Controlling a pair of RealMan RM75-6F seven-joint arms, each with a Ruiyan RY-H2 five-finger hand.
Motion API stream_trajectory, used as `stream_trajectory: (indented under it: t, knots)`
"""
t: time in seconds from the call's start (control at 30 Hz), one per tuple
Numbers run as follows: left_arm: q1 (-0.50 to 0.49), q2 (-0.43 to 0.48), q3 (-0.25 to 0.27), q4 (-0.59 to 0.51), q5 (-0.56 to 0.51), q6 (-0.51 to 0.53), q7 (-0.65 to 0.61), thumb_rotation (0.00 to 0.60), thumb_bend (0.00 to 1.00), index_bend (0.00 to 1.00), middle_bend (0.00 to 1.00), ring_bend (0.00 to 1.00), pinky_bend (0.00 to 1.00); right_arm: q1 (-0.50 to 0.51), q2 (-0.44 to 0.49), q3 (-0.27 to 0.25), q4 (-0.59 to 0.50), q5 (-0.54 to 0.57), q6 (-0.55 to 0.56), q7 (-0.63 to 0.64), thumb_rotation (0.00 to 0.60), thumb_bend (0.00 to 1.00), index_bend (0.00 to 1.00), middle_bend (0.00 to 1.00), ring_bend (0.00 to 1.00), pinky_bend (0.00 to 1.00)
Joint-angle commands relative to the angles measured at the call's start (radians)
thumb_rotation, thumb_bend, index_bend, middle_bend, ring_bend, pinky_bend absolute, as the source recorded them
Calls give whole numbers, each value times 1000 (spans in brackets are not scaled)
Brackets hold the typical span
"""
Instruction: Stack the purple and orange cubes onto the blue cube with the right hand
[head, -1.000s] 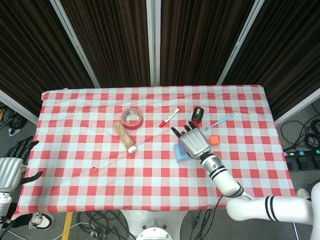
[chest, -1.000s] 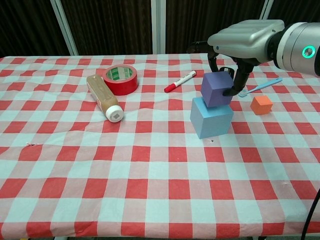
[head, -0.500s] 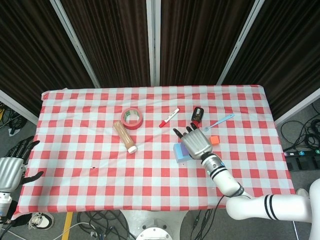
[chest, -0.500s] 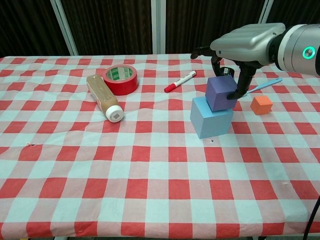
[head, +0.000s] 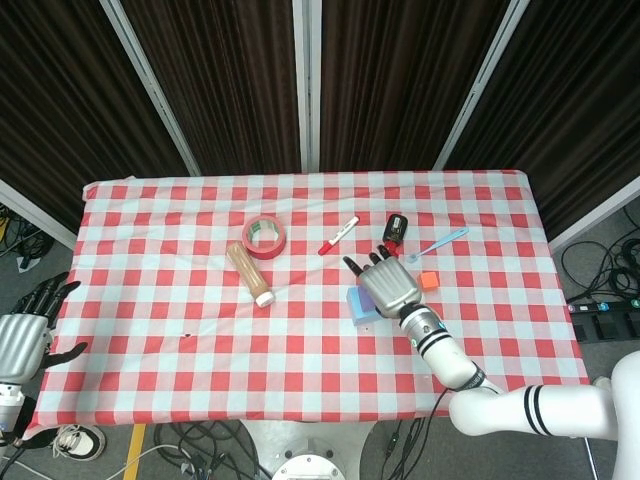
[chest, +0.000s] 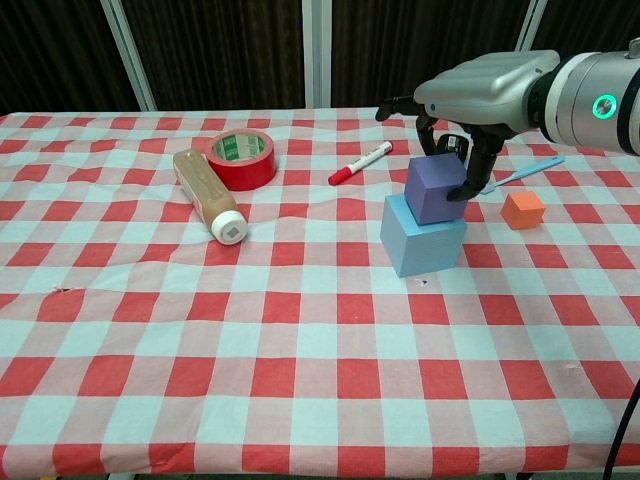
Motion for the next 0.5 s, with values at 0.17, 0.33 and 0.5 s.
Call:
stream_trajectory:
  t: [0.17, 0.33, 0.5]
  knots:
    - [4, -2, -5, 3, -8, 8, -6, 600, 171, 202, 177, 132, 242, 8, -19, -9, 28, 11, -5, 12, 600, 136, 0, 433, 177, 122]
    - [4, -1, -5, 4, -7, 9, -6, 600, 171, 202, 177, 132, 241, 7, -17, -14, 39, -7, -32, 47, 600, 80, 0, 373, 145, 118]
    - [3, -1, -5, 2, -5, 11, -4, 600, 171, 202, 177, 132, 242, 12, 10, -20, 23, -21, -63, 74, 600, 0, 0, 214, 14, 75]
